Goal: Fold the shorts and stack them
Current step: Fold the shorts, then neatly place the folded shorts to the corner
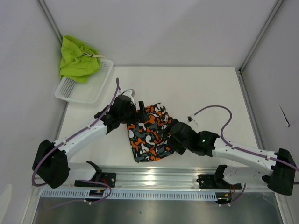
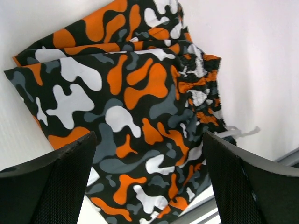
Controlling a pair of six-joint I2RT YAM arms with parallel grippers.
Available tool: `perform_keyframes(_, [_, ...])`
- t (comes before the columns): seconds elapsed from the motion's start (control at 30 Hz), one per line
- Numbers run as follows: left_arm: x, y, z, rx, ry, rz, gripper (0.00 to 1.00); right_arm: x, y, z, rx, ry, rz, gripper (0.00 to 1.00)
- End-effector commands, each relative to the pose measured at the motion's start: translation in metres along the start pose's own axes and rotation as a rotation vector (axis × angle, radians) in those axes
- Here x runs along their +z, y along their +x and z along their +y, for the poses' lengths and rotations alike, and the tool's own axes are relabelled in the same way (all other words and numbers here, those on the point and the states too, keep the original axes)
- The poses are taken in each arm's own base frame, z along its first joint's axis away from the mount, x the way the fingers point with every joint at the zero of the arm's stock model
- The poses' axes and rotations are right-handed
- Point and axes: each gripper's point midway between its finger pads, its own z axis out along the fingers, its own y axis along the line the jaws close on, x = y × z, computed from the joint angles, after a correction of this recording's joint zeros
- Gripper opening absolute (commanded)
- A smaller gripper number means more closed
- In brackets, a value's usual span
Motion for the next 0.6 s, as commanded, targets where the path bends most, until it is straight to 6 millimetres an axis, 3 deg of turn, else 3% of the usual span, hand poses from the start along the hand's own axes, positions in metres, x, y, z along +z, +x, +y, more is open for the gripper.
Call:
perform_keyframes(0.0, [0.009,-0.016,-0.002,0.039,0.030,-0.031,0.95,0.002,0.008,-0.016,0.223,0.064,-0.128,0.99])
perform_keyframes(0.1, [0.019,-0.019,0.005,0.040,0.021,-0.019,0.95,0.003,0.044,-0.021,0.254,0.066,-0.101,0.99])
perform_keyframes(0.23, [0.036,-0.015,0.016,0.011,0.006,0.034,0.94,0.019,0.068,-0.025,0.309,0.078,-0.078,1.00])
perform_keyframes(0.4, [0.052,-0.014,0.019,-0.022,0.039,0.069,0.93,0.041,0.077,-0.039,0.394,0.089,-0.085,0.92])
perform_keyframes(0.57, [0.068,-0.002,0.033,-0.032,-0.001,0.120,0.91,0.055,0.068,-0.045,0.452,0.080,-0.123,0.82])
